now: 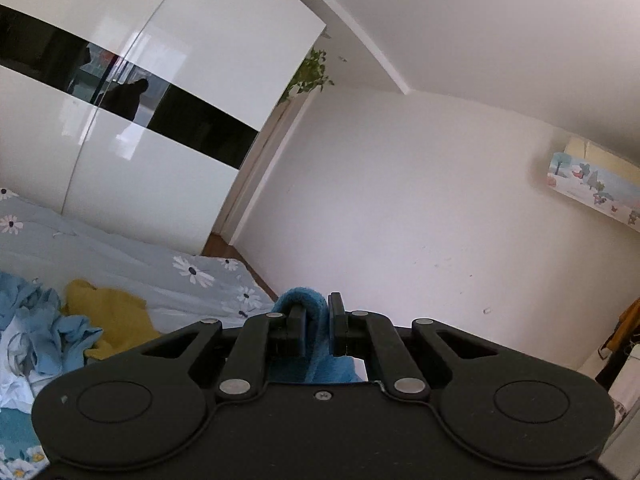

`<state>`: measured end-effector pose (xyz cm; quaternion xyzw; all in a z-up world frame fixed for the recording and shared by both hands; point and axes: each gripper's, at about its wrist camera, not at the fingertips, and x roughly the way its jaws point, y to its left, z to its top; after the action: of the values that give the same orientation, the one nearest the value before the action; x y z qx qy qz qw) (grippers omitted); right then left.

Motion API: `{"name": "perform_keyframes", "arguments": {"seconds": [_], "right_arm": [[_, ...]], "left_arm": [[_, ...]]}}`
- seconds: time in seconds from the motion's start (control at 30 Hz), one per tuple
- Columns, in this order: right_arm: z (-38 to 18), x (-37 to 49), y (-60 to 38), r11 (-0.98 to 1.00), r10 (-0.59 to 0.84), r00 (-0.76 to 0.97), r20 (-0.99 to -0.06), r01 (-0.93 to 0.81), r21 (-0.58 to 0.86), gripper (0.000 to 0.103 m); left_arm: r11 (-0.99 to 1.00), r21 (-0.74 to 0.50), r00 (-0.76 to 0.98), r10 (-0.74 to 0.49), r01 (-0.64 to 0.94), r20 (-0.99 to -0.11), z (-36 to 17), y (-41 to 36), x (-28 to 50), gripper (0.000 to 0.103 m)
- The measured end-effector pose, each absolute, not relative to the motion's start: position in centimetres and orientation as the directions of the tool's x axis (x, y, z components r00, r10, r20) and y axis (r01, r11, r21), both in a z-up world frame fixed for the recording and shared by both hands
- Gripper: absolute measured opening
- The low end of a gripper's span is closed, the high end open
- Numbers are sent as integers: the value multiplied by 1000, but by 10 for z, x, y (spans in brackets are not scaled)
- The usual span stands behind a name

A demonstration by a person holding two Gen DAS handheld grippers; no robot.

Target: Fold clothes

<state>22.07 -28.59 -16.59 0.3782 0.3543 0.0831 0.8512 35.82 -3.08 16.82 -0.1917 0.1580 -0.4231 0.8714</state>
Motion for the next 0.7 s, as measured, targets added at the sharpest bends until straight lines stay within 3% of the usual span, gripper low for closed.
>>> {"name": "perform_keyframes", "arguments": {"seconds": [0.07,0.13,0.2,0.3,0.47,0.7], "right_arm": [[-158,223,-289,677,420,759,-498,104,728,89],[-150,225,-292,657,427,779,-459,81,750,75],[-143,228,-291,678,420,779,-465,71,732,47],[-129,233,-289,727,363,791,-493,90,680,31],[-103,245,-299,791,244,825,-510,135,597,24],[-44,262,-312,862,153,887,-436,96,498,21]], "left_arm": [[573,-464,598,-794,676,-109,171,-31,353,7],[580,-459,605,-789,674,-108,173,-29,347,7],[589,-451,613,-782,670,-109,174,-26,341,7],[616,-455,643,-757,643,-117,170,-11,331,7],[665,-473,704,-699,578,-124,158,22,315,7],[711,-539,786,-603,452,-136,132,76,287,7]]}}
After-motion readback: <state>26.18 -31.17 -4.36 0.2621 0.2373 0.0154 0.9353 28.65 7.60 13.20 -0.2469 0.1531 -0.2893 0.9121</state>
